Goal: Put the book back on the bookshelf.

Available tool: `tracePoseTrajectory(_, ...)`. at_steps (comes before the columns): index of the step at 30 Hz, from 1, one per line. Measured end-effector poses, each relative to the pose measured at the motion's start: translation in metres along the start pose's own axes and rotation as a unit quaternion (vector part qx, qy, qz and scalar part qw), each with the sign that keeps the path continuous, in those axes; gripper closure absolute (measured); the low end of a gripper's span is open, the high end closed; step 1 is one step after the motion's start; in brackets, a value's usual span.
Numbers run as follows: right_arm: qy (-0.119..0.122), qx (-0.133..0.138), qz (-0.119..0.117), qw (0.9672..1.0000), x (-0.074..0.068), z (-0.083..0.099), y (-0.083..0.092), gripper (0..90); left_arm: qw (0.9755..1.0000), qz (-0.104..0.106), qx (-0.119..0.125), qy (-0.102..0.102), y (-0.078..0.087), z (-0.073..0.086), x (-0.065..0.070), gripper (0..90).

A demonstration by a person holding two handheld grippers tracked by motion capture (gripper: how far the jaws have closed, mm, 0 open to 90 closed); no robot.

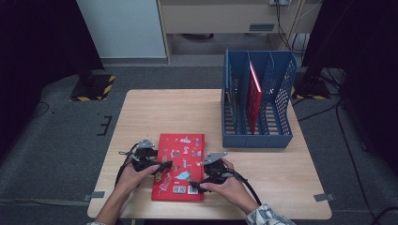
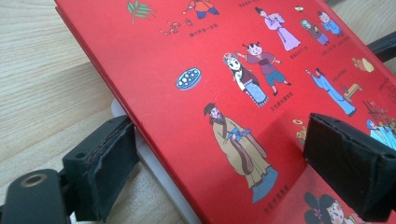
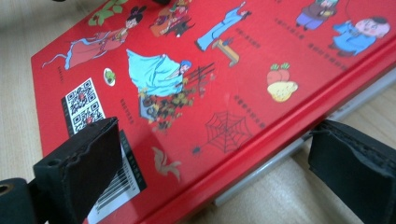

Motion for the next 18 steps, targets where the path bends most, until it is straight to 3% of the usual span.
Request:
tracePoseTrajectory(11, -0.012, -0.014, 0.015, 0.9997, 0.002, -0.007, 0.001, 10.8, 1.0000, 0.000, 0.008, -0.005, 0.004, -0.004, 0.000, 14.0)
tracePoseTrajectory(18, -0.004, -0.009, 0.020, 0.9998, 0.004, -0.018, 0.004, 14.4, 0.9998, -0.004, 0.017, -0.008, 0.009, -0.011, 0.001, 15.8)
Point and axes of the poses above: each handheld gripper's, and its own axes: y roughly backward along the jaws, z roughly out of its underside, x roughly to its right, the point moved 6 cm from there along -y, roughly forward along the jaws, and after that the axes turned 13 degrees about x, right-handed, at the moved point
